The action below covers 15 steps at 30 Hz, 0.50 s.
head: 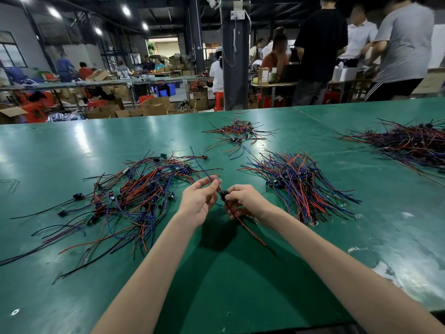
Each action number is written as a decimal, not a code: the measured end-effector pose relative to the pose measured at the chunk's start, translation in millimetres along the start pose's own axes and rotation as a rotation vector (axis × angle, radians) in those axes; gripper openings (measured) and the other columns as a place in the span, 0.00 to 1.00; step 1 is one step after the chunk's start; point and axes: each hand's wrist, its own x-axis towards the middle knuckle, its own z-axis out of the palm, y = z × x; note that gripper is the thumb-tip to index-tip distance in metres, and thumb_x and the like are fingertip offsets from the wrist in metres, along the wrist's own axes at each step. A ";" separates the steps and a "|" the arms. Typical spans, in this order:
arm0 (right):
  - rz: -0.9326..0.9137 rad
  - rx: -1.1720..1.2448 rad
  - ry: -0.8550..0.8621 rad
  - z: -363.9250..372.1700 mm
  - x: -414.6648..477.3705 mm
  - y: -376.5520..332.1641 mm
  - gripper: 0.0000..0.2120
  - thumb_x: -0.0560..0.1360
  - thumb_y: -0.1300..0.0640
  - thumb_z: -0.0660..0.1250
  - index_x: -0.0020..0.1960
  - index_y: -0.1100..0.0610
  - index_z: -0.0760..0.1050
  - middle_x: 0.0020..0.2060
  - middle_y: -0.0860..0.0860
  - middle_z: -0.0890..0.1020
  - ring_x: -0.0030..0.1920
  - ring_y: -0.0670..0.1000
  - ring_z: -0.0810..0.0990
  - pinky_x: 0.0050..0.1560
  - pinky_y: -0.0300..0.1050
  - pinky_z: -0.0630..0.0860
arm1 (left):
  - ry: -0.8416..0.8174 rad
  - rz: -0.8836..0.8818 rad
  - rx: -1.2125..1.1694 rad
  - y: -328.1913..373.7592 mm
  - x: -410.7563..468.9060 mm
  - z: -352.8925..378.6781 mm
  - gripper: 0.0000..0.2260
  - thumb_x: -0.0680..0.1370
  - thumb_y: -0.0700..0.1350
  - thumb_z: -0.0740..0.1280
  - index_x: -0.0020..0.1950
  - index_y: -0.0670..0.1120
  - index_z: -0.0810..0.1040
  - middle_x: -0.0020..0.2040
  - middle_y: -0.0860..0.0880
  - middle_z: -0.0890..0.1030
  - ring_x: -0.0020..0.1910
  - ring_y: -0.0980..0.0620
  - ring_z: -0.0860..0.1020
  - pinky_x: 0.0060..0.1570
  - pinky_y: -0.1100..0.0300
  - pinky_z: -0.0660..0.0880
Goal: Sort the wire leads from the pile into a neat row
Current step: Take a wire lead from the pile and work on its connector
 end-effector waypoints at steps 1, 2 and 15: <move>-0.004 -0.013 0.003 0.3 -0.5 0.1 0.07 0.77 0.68 0.60 0.41 0.61 0.71 0.32 0.58 0.76 0.28 0.52 0.74 0.27 0.41 0.76 | 0.003 -0.003 -0.022 0.6 0.4 -0.6 0.06 0.76 0.31 0.64 0.44 0.41 0.76 0.32 0.49 0.83 0.26 0.58 0.78 0.28 0.69 0.75; -0.008 -0.023 0.002 0.2 -0.6 0.4 0.07 0.77 0.67 0.60 0.41 0.61 0.71 0.32 0.58 0.76 0.28 0.52 0.74 0.27 0.41 0.76 | 0.008 -0.004 -0.038 0.8 0.8 -1.0 0.06 0.76 0.31 0.64 0.44 0.42 0.76 0.31 0.49 0.82 0.26 0.58 0.78 0.28 0.69 0.75; -0.074 0.031 0.038 -2.2 6.1 8.7 0.08 0.74 0.63 0.68 0.37 0.59 0.73 0.30 0.55 0.75 0.25 0.48 0.75 0.24 0.36 0.72 | -0.057 0.129 0.210 -7.6 -2.0 2.8 0.07 0.76 0.33 0.66 0.46 0.43 0.79 0.31 0.54 0.81 0.28 0.60 0.77 0.33 0.70 0.77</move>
